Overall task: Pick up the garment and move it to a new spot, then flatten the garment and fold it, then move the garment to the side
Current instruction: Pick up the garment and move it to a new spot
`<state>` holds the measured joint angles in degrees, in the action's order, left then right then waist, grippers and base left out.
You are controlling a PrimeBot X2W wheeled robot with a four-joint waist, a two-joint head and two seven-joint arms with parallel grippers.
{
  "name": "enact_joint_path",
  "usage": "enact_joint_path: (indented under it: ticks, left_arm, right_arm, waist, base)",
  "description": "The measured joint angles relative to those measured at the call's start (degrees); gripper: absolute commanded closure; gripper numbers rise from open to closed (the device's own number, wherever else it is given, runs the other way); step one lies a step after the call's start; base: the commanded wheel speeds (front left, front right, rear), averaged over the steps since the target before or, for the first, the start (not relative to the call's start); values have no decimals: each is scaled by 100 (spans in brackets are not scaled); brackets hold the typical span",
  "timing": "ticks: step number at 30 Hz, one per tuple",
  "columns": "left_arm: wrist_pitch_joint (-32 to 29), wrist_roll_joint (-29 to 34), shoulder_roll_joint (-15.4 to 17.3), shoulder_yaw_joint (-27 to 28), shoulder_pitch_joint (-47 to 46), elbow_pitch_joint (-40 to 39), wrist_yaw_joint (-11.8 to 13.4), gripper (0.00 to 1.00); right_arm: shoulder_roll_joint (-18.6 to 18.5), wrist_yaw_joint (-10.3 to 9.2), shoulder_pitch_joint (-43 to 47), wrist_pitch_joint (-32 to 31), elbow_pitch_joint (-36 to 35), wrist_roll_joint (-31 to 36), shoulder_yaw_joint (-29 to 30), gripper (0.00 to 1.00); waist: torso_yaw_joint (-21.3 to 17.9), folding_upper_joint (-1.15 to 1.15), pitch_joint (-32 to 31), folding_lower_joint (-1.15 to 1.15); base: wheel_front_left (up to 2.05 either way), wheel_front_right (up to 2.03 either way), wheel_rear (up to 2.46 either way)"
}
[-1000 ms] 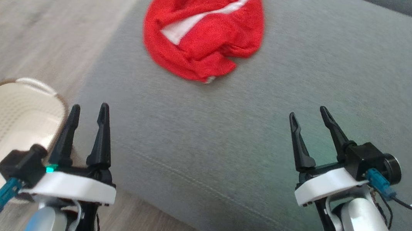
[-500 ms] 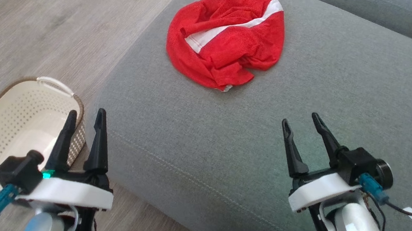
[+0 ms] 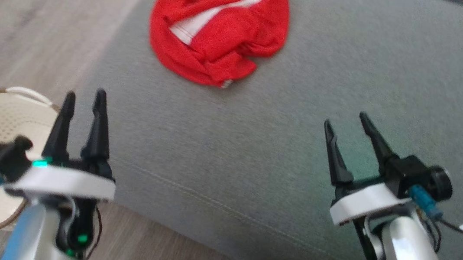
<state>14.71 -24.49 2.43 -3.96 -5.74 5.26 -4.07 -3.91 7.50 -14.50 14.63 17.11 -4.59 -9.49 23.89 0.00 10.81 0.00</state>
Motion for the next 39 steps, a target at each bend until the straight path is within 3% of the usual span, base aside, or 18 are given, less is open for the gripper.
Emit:
enact_joint_path:
  ticks: [7, 12, 17, 22, 29, 30, 31, 39]
  left_arm:
    - [-2, -264, 120, 122, -1350, 1249, -283, 0]
    - [-338, -407, 725, 62, -2572, 2201, -307, 0]
    - [-1101, -475, 1147, -271, -3730, 3361, -325, 0]
    - [-1592, -535, 1363, -455, -4246, 4130, -342, 0]
    - [-1662, -396, 1574, -588, -4685, 4760, -343, 0]
    - [-1661, -388, 1594, -612, -4765, 4855, -343, 64]
    - [-1653, -387, 1601, -622, -4822, 4919, -343, 100]
    - [-743, -285, 1543, -745, -4879, 5213, -342, 100]
  right_arm:
    - [0, 0, -390, -90, -442, 298, 162, 0]
    - [-2, 0, -485, -210, -909, 413, 256, 0]
    - [0, 0, -648, -272, -1376, 460, 270, 0]
    - [1, 0, -726, -272, -1548, 460, 269, 0]
    - [2, 0, -727, -268, -1553, 460, 303, 0]
    - [2, 0, -727, -268, -1553, 460, 304, 0]
    - [2, 0, -727, -257, -1553, 460, 305, 0]
    - [5, 0, -730, -198, -1408, 430, 347, 0]
  waist:
    - [-579, 0, 565, 0]
    - [-1042, 0, 988, 0]
    - [-1588, 0, 1467, 0]
    - [-1954, 0, 1805, 1]
    - [-2213, 0, 2050, 1]
    - [-2237, 0, 2066, 1]
    - [-2251, 0, 2072, 1]
    - [-2217, 0, 1857, 1]
  base:
    - [0, 0, 0]
    - [0, 0, 0]
    - [0, 0, 0]
    - [0, 0, 0]
    - [0, 0, 0]
    - [0, 0, 0]
    - [0, 0, 0]
    - [0, 0, 0]
